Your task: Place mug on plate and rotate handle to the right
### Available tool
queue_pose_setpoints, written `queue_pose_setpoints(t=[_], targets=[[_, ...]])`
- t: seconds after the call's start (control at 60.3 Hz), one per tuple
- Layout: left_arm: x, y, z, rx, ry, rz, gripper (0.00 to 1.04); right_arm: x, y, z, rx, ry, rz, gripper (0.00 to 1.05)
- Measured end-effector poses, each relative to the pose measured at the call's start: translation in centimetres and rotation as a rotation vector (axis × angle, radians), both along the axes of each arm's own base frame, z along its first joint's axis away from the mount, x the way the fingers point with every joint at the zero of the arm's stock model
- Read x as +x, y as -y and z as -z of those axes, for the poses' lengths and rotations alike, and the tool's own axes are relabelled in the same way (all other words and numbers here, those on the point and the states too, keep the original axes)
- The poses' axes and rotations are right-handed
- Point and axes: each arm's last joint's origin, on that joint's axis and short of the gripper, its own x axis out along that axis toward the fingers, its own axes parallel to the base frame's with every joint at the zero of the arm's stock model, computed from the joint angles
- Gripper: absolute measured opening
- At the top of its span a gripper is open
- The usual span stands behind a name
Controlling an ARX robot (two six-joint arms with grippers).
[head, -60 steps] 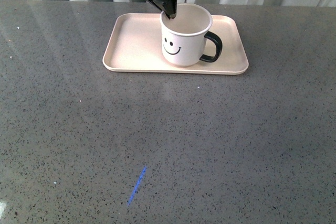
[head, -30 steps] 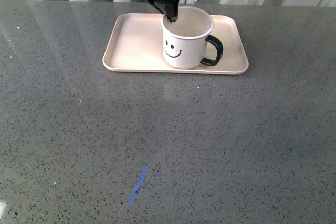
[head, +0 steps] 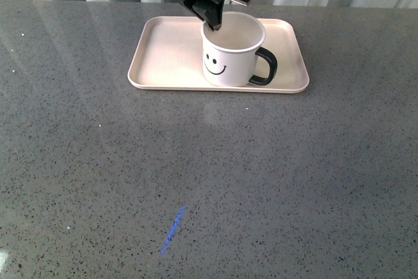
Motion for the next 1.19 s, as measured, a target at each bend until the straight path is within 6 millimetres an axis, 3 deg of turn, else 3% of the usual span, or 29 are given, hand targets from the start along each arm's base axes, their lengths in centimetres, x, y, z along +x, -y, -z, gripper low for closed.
queue_pose_setpoints(t=[0.266, 0.415, 0.481, 0.647, 0.73, 0.863, 0.946, 0.996, 1.095, 1.195], targets=[[0.1, 0.1, 0.3, -0.004, 0.005, -0.001, 0.03, 0.0, 0.0, 0.0, 0.0, 0.0, 0.0, 0.96], [0.2, 0.2, 0.5, -0.007, 0.01, -0.002, 0.23, 0.0, 0.0, 0.0, 0.0, 0.0, 0.0, 0.96], [0.3, 0.2, 0.4, -0.014, 0.019, -0.007, 0.44, 0.0, 0.0, 0.0, 0.0, 0.0, 0.0, 0.96], [0.6, 0.1, 0.3, -0.033, 0.036, -0.022, 0.74, 0.0, 0.0, 0.0, 0.0, 0.0, 0.0, 0.96], [0.8, -0.2, -0.8, -0.053, 0.075, -0.03, 0.96, 0.0, 0.0, 0.0, 0.0, 0.0, 0.0, 0.96], [0.1, -1.6, -5.2, -0.124, 0.202, -0.061, 0.95, 0.0, 0.0, 0.0, 0.0, 0.0, 0.0, 0.96], [-2.8, -3.9, -10.9, -0.21, 0.332, -0.107, 0.96, 0.0, 0.0, 0.0, 0.0, 0.0, 0.0, 0.96], [-4.9, -5.1, -13.0, -0.269, 0.389, -0.135, 0.96, 0.0, 0.0, 0.0, 0.0, 0.0, 0.0, 0.96], [-7.2, -6.4, -13.5, -0.342, 0.416, -0.196, 0.96, 0.0, 0.0, 0.0, 0.0, 0.0, 0.0, 0.96], [-9.0, -7.6, -12.0, -0.396, 0.425, -0.296, 0.96, 0.0, 0.0, 0.0, 0.0, 0.0, 0.0, 0.96]])
